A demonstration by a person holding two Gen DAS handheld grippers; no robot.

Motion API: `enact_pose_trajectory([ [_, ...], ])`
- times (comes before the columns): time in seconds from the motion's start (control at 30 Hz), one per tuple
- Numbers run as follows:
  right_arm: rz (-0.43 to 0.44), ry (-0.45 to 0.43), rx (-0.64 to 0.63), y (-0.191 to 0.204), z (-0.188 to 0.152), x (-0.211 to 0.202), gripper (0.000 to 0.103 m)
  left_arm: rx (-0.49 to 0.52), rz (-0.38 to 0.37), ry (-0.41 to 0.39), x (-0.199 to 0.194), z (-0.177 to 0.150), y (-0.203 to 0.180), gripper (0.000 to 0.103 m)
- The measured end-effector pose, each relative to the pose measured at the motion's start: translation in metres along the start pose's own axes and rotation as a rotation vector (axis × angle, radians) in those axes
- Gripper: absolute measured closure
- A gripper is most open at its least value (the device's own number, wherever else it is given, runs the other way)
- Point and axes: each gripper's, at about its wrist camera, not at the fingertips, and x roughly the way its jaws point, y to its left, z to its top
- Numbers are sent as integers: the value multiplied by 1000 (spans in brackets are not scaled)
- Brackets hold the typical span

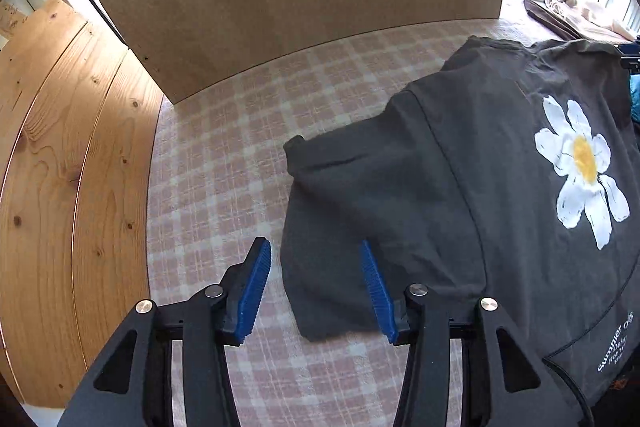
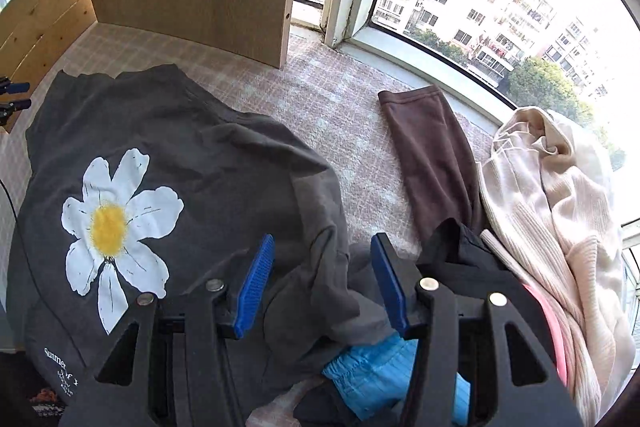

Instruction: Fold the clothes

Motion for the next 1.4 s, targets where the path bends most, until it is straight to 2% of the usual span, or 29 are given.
enact_pose_trajectory([
  [0.13,79,24,28,-11,21,24,53,-51,-69,53,39,26,13,55],
  [0.27,88,31,6,-9,25,39,53,-29,-83,106,68,34,5,58],
  [0.33,86,30,1,-8,23,43,53,-22,-62,89,63,30,-4,95],
  [0.4,86,28,1,-7,21,45,53,-15,-37,70,55,26,-13,98],
  [0.43,82,24,-2,-6,19,46,53,-9,57,29,41,22,-21,98],
  [0.5,81,13,0,-4,15,45,53,5,297,-71,5,11,-38,95],
  [0.53,85,11,3,-3,14,45,53,13,416,-121,-13,5,-47,87],
  [0.57,90,19,2,-3,13,47,53,16,504,-149,-20,1,-54,82],
  [0.6,94,27,0,-2,12,48,53,18,582,-170,-23,-3,-59,65],
  [0.63,83,32,-10,-1,13,50,53,22,553,-133,-16,-5,-58,42],
  [0.67,74,37,-19,0,13,51,53,28,484,-81,-6,-6,-53,41],
  [0.73,77,33,-11,-1,16,50,53,32,442,-37,4,-8,-42,41],
  [0.8,79,32,-4,-3,19,49,53,-18,352,-45,2,-5,-26,41],
  [0.87,81,35,0,-6,22,49,53,-125,241,-79,-4,2,0,41],
  [0.93,80,57,1,-8,22,54,53,-201,203,-74,-2,13,17,43],
  [0.97,88,70,5,-10,22,57,53,-196,198,-69,-1,18,16,43],
  [1.03,117,101,19,-13,18,64,53,-153,177,-75,-1,32,6,43],
  [1.1,130,132,22,-15,12,72,53,-82,88,-102,-1,48,-10,43],
  [1.2,74,177,-10,-17,1,80,53,11,24,-106,9,69,-51,43],
  [1.3,157,138,80,-36,-2,66,53,104,-34,-108,20,89,-92,43],
  [1.4,231,116,103,-45,0,56,53,197,-91,-109,31,109,-133,43],
])
